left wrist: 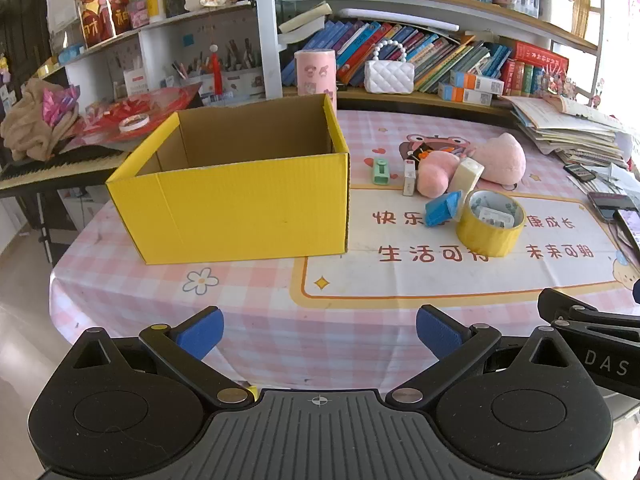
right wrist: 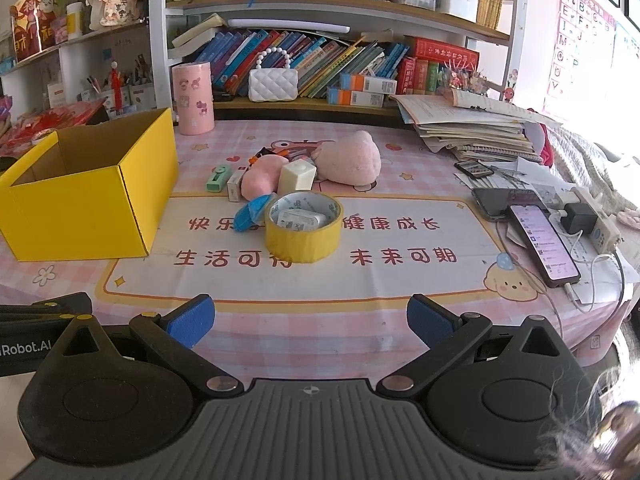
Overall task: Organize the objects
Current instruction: 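Move both tools toward the tape roll and white charger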
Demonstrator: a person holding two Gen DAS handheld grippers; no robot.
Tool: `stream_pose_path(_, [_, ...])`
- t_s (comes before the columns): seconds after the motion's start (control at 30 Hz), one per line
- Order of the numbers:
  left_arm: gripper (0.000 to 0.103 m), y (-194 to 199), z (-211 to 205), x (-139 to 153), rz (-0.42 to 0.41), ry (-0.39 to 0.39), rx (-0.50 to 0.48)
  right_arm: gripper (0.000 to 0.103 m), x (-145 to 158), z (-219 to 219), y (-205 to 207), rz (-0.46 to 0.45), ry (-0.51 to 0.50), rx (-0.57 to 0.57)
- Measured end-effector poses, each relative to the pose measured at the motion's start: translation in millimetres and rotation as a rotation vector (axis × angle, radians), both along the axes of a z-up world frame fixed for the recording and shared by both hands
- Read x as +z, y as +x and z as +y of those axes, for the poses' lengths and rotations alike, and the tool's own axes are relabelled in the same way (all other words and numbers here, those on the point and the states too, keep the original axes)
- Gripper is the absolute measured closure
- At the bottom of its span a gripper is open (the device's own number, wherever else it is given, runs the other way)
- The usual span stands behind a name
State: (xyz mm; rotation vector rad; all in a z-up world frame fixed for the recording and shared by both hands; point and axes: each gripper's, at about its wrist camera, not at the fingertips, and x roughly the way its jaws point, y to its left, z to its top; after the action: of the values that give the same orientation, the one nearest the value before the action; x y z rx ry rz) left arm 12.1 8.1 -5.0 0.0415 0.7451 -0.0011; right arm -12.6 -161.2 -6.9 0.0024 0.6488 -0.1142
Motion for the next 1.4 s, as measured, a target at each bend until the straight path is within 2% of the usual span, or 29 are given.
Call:
stream_pose_path(0.77, [0.0,12.0,-1.0,-3.9,0.023,-0.039,0.004,0.0,-5.0,-8.2,18.6,0.024,0.004,0.015])
stream_pose_path(1.4, [0.0,46.3,-13.6,-8.3,0.036,-0.053,0.085,0.0,-6.5,-25.1,75.7,0.068,-0.027,0.089])
